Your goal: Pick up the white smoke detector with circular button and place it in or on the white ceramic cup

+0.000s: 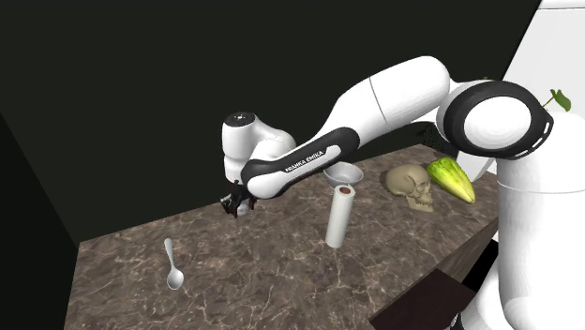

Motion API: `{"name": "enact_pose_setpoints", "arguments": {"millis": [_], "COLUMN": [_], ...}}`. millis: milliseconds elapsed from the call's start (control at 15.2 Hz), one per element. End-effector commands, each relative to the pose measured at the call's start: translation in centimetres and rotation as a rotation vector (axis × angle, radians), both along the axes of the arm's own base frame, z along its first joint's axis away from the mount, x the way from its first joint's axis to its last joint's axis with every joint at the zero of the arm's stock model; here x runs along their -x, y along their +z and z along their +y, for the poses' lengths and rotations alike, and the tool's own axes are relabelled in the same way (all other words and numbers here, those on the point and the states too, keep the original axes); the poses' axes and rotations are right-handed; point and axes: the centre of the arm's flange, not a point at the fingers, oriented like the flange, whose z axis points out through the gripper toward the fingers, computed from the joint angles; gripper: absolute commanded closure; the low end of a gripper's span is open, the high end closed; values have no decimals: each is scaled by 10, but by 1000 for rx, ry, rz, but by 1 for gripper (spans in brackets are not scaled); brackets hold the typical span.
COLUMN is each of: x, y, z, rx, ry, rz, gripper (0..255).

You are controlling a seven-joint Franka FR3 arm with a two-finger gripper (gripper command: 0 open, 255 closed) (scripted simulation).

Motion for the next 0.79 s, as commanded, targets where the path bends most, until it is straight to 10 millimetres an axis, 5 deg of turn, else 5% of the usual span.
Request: {"name": "enact_pose_setpoints", "arguments": {"millis": [0,726], "x": [1,1], "y": [11,69], "z": [0,0], "rx": [0,0], "ry": [0,0], "rz": [0,0], "gripper": [255,255]}}
